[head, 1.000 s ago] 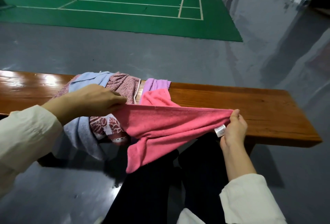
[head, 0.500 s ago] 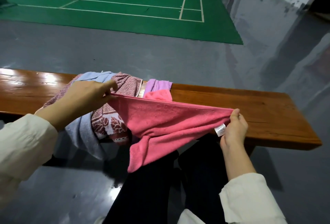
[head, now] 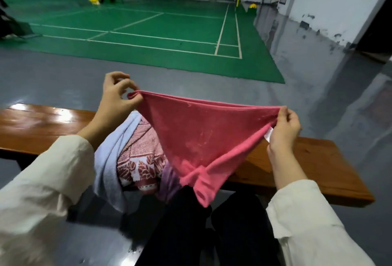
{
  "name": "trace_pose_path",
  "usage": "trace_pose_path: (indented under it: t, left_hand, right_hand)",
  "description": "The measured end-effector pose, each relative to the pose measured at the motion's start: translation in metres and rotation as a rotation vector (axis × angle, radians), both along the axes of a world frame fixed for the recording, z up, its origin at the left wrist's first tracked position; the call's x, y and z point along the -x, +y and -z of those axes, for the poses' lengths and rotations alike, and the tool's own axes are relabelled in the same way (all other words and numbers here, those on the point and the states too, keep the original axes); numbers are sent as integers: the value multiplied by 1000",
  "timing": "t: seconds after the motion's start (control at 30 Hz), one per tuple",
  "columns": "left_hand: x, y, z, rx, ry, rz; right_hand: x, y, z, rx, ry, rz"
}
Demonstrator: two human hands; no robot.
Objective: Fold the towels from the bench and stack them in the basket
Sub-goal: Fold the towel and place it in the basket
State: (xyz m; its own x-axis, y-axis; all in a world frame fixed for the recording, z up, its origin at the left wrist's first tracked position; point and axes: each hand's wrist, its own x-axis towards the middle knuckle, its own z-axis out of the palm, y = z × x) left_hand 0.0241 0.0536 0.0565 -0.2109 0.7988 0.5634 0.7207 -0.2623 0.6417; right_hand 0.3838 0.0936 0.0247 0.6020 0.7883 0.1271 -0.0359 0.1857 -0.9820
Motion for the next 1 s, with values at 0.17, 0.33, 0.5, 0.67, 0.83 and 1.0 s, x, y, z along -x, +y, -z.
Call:
trace_pose_path:
  t: [0.17, 0.33, 0.5, 0.67, 0.83, 1.0]
  left_hand:
    - [-19, 2, -18, -37, -408, -18]
    - [-25, -5, -51, -201, -398, 20]
    - [-17, 0, -75, -147, -348, -6]
    - [-17, 17, -67, -56, -470, 13]
    - [-22, 34, -96, -147, -511, 63]
    - [-36, 30, -98, -260, -423, 18]
  right_hand:
    - [6, 1, -35, -29, -158, 64]
    - [0, -9, -71, -102, -249, 116]
    - [-10, -7, -99, -149, -267, 126]
    - [-5, 13, -93, -33, -159, 16]
    - [-7, 31, -129, -111, -102, 42]
    - [-13, 30, -129, -162, -147, 92]
